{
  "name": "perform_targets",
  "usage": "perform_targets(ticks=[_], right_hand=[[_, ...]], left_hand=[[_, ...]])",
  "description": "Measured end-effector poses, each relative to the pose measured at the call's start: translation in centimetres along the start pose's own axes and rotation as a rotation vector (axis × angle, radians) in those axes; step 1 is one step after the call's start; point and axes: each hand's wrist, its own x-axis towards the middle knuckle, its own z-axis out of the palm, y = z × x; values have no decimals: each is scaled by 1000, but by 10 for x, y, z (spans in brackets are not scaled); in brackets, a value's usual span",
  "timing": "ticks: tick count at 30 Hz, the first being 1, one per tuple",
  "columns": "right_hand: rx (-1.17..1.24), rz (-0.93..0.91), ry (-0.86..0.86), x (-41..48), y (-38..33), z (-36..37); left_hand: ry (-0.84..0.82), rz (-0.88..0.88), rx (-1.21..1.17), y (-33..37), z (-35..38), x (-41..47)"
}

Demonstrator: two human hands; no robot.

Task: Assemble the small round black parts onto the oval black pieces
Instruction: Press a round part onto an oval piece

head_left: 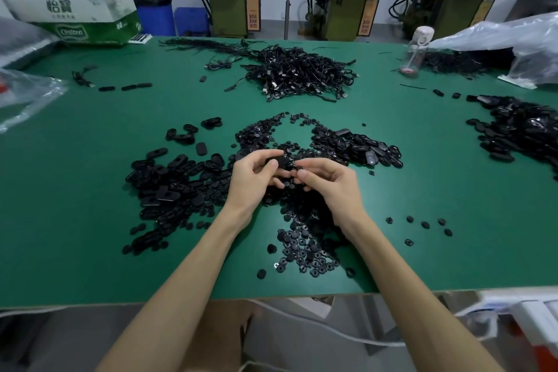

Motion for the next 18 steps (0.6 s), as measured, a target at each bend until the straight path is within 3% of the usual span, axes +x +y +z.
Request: perform_targets(ticks=[18], right_hand=[[-20, -6, 0, 1, 4, 3]], left_hand=[[-19, -32, -49, 0, 0, 0]])
